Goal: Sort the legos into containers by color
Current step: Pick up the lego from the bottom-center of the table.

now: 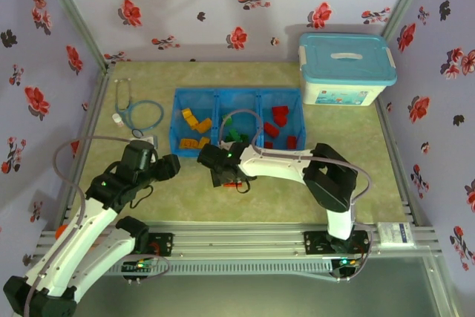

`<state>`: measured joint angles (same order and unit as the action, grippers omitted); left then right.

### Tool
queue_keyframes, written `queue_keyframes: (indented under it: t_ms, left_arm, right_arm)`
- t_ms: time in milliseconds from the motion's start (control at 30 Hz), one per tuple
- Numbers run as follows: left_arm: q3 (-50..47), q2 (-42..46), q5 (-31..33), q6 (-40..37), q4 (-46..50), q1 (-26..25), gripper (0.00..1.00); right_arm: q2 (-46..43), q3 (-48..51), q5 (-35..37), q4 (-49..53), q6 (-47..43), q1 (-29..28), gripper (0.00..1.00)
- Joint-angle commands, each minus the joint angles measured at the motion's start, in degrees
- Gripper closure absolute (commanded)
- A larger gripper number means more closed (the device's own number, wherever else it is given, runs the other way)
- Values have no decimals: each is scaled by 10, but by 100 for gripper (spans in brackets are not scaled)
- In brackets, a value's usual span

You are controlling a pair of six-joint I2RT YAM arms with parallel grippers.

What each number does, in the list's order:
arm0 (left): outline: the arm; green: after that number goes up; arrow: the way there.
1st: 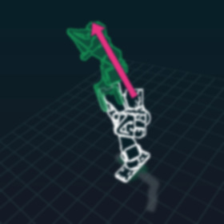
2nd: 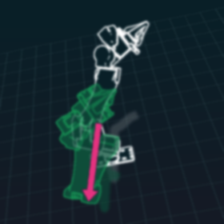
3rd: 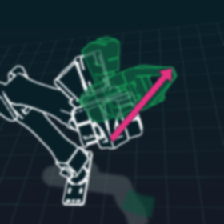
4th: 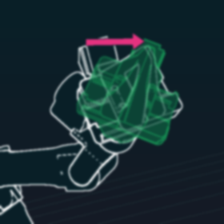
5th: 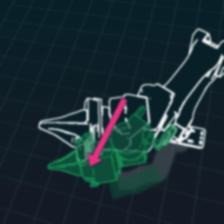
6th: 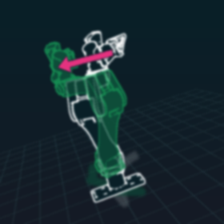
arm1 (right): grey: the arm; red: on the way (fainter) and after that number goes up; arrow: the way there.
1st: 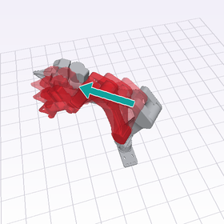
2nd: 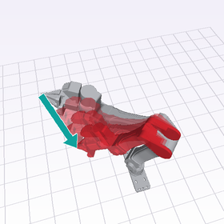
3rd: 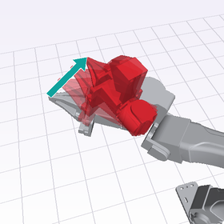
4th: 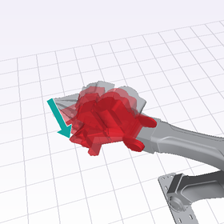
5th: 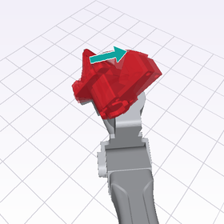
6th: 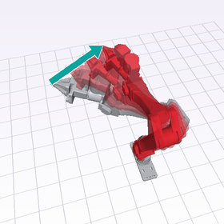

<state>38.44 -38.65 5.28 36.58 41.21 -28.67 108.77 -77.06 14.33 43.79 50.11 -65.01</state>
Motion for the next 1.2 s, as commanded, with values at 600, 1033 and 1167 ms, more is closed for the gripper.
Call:
queue_keyframes:
  t_ms: [600, 1033, 1167]
  left_arm:
    - [-5, -7, -5, 5, -10, -4, 33]
    - [-5, -3, -9, 7, -8, -9, 34]
    - [-17, 0, -17, 20, -15, -24, 34]
  right_arm:
    - [5, 5, -10, 10, 36, 2, 48]
    - [-143, -30, 45, 92, -40, 89, 48]
    - [-198, -8, 52, 80, -66, 165, 48]
